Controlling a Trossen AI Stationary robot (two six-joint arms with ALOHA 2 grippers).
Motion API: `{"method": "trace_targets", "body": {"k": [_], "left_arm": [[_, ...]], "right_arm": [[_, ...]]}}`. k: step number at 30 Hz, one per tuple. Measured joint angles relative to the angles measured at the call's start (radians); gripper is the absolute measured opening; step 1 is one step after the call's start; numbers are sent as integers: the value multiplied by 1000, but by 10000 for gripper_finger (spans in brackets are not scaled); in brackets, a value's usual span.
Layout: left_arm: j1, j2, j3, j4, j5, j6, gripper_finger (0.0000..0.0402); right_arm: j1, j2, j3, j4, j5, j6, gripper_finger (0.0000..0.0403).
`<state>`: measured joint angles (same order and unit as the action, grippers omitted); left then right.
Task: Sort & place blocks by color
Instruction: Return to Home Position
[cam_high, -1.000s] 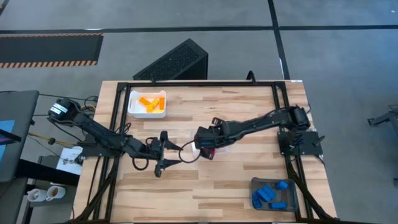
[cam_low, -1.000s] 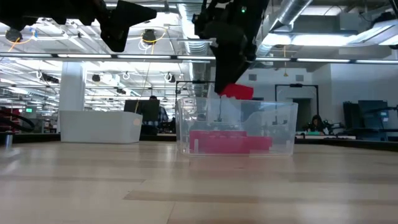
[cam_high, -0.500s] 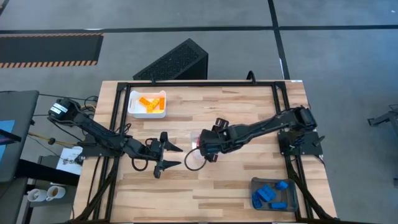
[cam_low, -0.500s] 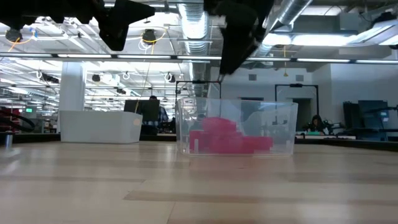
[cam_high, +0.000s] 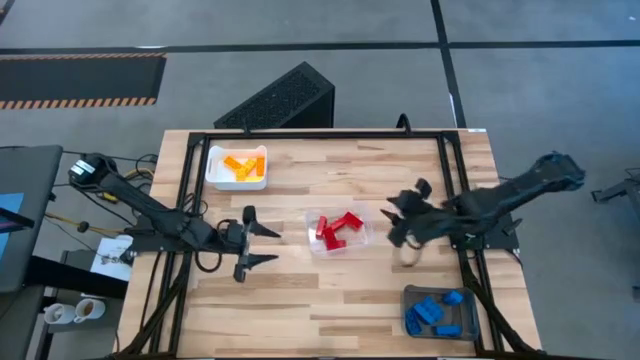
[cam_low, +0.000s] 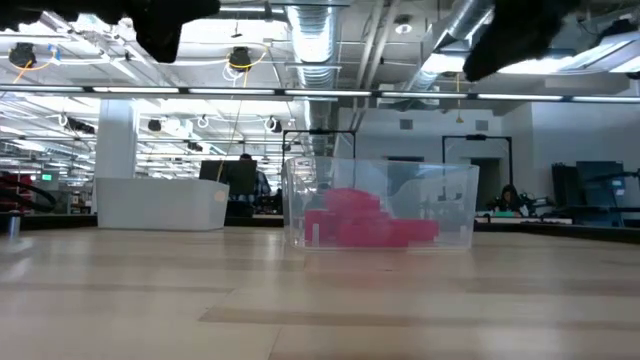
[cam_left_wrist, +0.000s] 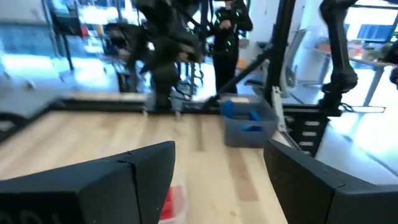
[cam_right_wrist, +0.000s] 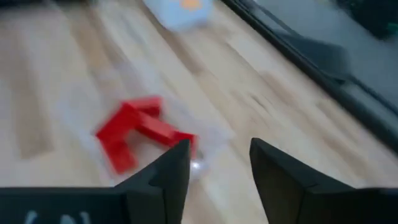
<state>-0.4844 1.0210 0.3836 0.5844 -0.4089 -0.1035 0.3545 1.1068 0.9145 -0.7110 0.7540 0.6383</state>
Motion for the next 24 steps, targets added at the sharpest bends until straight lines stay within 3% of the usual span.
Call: {"method": "trace_targets", "body": {"k": [5,9,14,19,24], "left_arm": [[60,-55,-97,128,-71,83,233],[173,-191,-152,147,7,79,233],[312,-384,-184,122,151,77,233],[419,-508,-193,-1,210,67,223],[512,-550,-193,-138,226,38,180]], "right_arm": [[20,-278,-309,408,-17,-216,149],[14,-438,-431,589,-23,-391,105],[-12,-588,-487,637,-29,-544,56],[-59,-741,-532,646,-147,-649,11],[-127,-873,-601,640,-263,-687,16]]}}
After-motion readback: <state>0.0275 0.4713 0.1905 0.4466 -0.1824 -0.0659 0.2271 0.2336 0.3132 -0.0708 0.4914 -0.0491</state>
